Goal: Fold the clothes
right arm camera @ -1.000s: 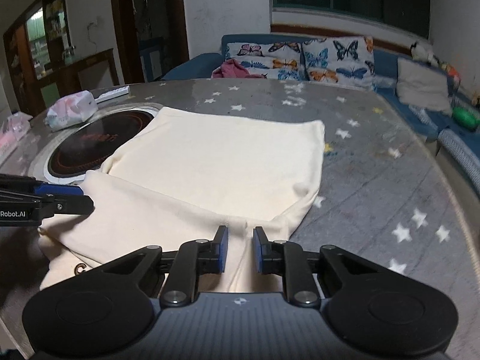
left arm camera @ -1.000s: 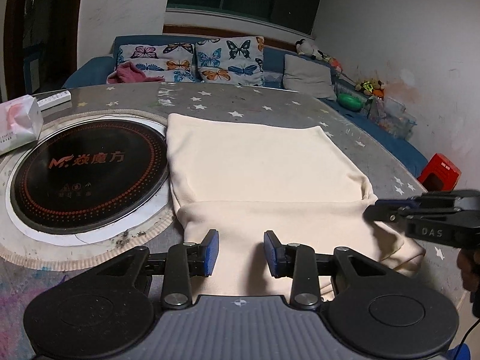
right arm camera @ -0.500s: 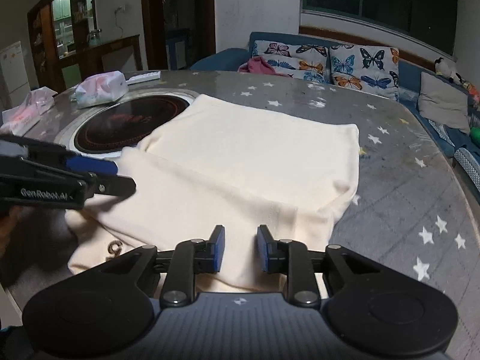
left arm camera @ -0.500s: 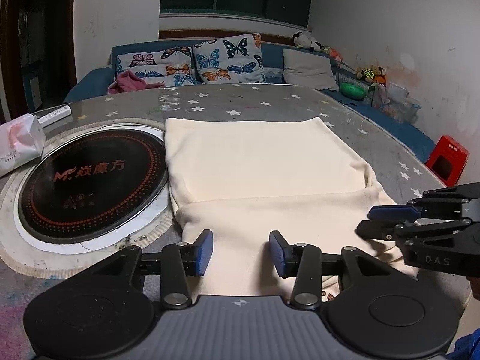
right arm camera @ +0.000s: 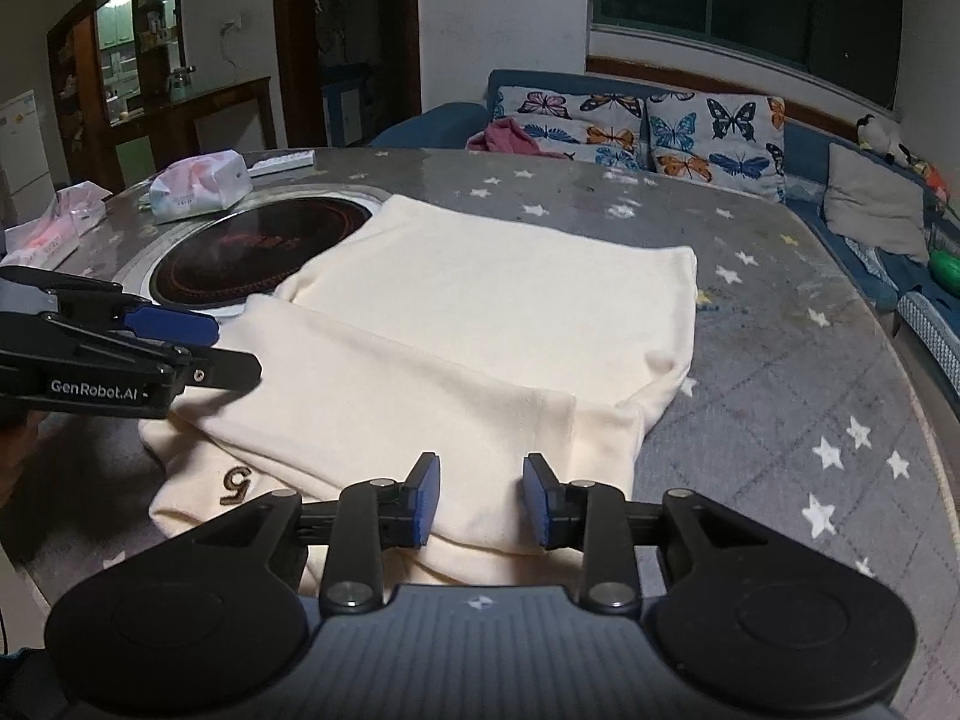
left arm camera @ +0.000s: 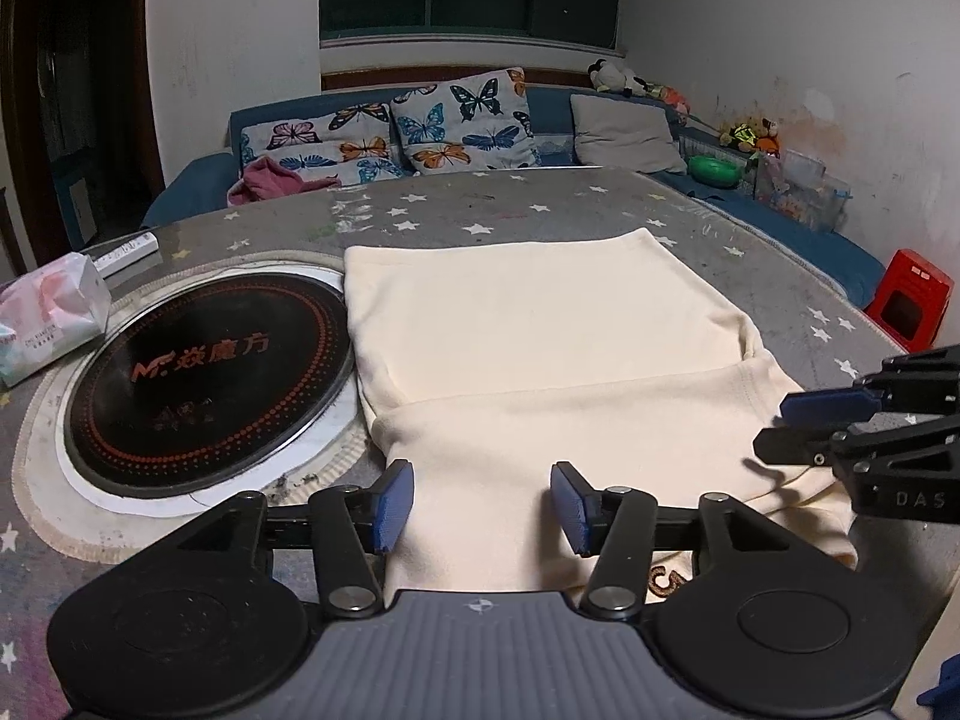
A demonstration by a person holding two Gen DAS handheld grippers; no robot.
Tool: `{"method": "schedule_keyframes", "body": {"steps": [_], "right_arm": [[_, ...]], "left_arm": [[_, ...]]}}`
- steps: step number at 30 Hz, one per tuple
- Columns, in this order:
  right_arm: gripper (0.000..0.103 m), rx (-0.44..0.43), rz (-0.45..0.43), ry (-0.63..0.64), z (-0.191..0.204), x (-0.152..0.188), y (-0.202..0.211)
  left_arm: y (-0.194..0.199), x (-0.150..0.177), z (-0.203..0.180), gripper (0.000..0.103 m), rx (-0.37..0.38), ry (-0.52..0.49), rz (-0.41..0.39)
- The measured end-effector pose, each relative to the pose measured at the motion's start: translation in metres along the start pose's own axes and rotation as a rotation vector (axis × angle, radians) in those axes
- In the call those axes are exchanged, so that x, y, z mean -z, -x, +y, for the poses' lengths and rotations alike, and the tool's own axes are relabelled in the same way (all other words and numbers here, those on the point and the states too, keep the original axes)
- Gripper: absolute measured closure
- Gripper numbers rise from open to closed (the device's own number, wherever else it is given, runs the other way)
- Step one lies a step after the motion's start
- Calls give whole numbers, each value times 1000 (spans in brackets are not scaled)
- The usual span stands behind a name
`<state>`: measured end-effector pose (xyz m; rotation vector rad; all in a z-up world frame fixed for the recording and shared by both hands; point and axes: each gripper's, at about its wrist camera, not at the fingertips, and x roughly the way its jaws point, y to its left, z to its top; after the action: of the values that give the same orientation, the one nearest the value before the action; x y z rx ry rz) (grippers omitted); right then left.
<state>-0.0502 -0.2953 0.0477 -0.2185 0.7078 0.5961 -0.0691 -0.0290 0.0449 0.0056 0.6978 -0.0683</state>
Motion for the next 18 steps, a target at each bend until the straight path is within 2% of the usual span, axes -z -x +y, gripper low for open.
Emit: {"method": "schedule_keyframes", "body": {"steps": [10, 18], "right_arm": [[72, -7, -22, 4, -3, -20, -15], [71, -9, -2, -6, -5, -17, -35]], "left_arm": [[-9, -10, 5, 47, -27, -9, -1], [-28, -10, 14, 46, -41, -18, 26]]}}
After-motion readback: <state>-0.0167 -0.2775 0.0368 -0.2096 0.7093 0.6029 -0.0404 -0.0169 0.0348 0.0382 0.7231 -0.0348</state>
